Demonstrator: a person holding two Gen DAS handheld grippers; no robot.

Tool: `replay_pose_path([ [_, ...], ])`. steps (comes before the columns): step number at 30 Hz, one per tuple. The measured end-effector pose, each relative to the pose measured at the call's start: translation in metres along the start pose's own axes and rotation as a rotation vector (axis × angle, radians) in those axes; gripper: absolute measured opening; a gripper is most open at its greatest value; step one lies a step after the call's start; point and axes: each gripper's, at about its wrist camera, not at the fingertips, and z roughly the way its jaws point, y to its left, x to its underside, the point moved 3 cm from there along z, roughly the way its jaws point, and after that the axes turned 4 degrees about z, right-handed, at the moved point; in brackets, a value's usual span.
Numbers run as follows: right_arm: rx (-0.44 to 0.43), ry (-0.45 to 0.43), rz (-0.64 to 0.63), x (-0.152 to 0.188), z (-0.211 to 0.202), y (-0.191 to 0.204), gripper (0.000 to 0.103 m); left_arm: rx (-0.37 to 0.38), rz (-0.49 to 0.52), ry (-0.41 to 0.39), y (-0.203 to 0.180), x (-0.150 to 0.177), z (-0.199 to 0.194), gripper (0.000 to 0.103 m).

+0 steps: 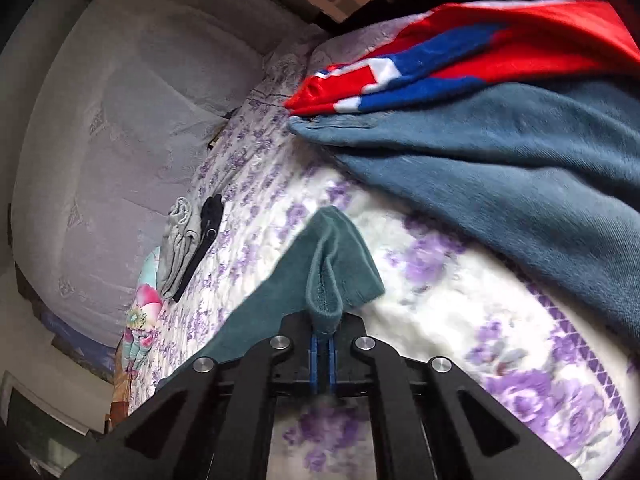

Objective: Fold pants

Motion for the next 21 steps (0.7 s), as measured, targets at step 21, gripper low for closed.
replay_pose_path([
  [21,-0.157,0.537,-1.026,0.243,0.12,0.252,0.036,-0.172,-0.194,-0.262,0.112,0.019,-0.114,0.098],
])
